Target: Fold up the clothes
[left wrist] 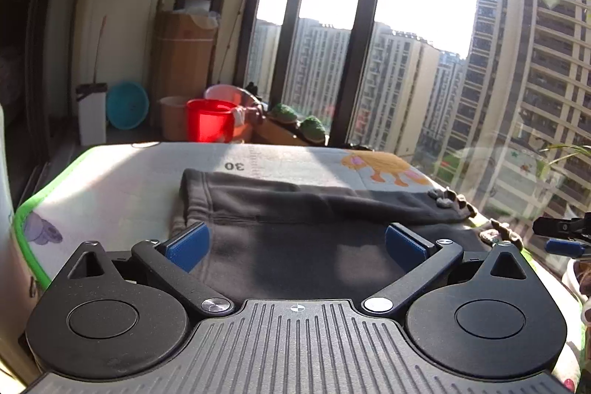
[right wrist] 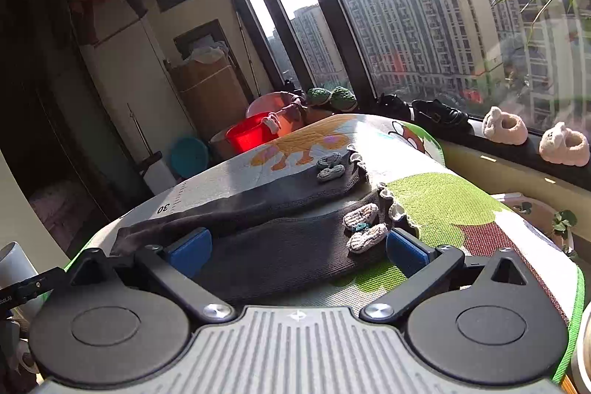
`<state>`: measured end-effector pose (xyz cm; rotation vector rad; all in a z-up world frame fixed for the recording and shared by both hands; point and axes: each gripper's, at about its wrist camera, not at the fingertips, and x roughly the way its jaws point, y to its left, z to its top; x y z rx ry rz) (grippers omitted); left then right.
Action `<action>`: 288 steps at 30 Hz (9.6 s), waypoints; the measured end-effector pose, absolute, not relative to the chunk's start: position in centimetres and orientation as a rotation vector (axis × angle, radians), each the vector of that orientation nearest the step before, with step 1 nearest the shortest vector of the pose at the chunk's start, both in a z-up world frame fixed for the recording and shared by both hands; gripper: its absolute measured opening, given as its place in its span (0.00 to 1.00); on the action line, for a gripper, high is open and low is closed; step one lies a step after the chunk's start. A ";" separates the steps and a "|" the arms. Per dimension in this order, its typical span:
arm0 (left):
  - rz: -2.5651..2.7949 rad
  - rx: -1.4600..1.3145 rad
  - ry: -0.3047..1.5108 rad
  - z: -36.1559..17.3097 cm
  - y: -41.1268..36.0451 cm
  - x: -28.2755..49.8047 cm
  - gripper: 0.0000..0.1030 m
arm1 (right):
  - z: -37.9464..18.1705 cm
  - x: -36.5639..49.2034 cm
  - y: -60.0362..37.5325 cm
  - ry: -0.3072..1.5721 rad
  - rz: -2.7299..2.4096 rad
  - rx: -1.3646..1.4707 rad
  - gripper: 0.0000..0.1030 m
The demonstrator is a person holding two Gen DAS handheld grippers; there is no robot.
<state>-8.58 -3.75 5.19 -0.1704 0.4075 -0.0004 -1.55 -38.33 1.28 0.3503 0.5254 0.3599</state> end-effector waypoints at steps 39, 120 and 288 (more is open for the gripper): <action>0.045 -0.022 0.400 5.3 -10.7 -14.5 1.00 | 2.9 -12.9 -31.7 0.368 0.328 0.065 1.00; 0.077 -0.040 0.532 3.7 -11.3 -13.7 1.00 | 1.3 -11.5 -30.1 0.542 0.342 0.051 1.00; 0.030 -0.319 0.584 6.3 8.6 5.9 0.30 | 4.9 14.5 -39.8 0.455 0.268 0.213 0.04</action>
